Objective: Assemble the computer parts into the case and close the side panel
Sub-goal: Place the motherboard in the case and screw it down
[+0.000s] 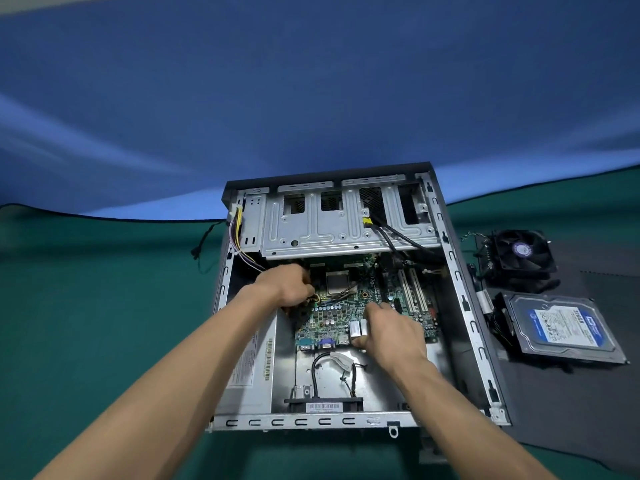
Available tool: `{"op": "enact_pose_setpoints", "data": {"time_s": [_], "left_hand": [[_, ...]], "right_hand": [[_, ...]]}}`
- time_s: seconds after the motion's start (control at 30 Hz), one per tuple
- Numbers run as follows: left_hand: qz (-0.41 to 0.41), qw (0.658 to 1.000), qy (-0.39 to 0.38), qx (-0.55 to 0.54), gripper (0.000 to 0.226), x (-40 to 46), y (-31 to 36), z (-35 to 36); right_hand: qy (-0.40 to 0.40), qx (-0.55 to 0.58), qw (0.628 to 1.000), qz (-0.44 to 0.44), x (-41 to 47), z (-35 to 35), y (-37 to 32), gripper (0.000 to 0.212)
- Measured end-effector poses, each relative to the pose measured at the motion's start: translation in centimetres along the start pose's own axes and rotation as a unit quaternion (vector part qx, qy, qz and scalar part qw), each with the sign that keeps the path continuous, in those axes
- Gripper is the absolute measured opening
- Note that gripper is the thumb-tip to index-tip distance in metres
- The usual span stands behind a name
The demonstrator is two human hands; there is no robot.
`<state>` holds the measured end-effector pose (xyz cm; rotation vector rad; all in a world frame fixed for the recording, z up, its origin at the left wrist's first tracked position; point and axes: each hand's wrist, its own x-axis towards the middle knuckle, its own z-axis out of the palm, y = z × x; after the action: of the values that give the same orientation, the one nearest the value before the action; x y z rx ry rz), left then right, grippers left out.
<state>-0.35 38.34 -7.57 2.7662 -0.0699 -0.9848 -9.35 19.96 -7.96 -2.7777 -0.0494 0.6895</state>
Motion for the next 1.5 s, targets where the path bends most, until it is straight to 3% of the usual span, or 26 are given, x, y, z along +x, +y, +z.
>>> {"op": "enact_pose_setpoints", "data": {"time_s": [0.1,0.2,0.27,0.33,0.4,0.5,0.73,0.9,1.13,1.33,1.5], "left_hand": [[0.042,0.994,0.046,0.090,0.024,-1.1,1.0,-0.2],[0.118,0.962,0.123,0.211,0.017,-2.7,2.5,0.7],[0.183,0.943,0.155,0.231,0.015,-4.0,3.7,2.0],[0.213,0.947,0.125,0.205,0.013,-4.9,4.5,3.4],[0.171,0.959,0.085,0.209,0.011,-5.2,4.5,4.5],[0.093,0.958,0.094,0.256,0.018,-4.5,4.1,5.6],[-0.001,0.996,0.006,0.090,0.027,-4.0,4.4,7.8],[0.035,0.996,-0.050,-0.058,0.033,-3.6,5.4,7.6],[0.104,0.979,-0.176,-0.009,0.025,-4.2,5.6,8.2],[0.100,0.990,-0.078,-0.066,0.035,-5.0,5.9,7.7],[0.111,0.987,-0.060,-0.097,0.030,-5.1,5.8,7.6]], "right_hand": [[-0.024,0.025,0.999,0.022,0.3,-0.1,0.4,0.040],[-0.057,0.086,0.994,0.020,0.3,0.1,0.5,0.045],[-0.068,0.105,0.992,0.016,0.3,0.4,0.3,0.047],[-0.068,0.103,0.992,0.016,0.4,0.6,0.3,0.048],[-0.065,0.106,0.992,0.022,0.6,0.7,0.4,0.044],[-0.063,0.134,0.988,0.037,0.6,0.8,0.8,0.032],[-0.058,0.137,0.988,0.041,1.2,1.4,1.1,0.034],[-0.057,0.116,0.991,0.030,1.6,1.4,1.2,0.032],[-0.041,0.101,0.994,0.030,1.5,1.5,1.3,0.031],[-0.030,0.056,0.998,0.027,1.1,0.9,1.1,0.027],[-0.073,-0.012,0.997,0.012,0.1,0.3,1.4,0.020]]}}
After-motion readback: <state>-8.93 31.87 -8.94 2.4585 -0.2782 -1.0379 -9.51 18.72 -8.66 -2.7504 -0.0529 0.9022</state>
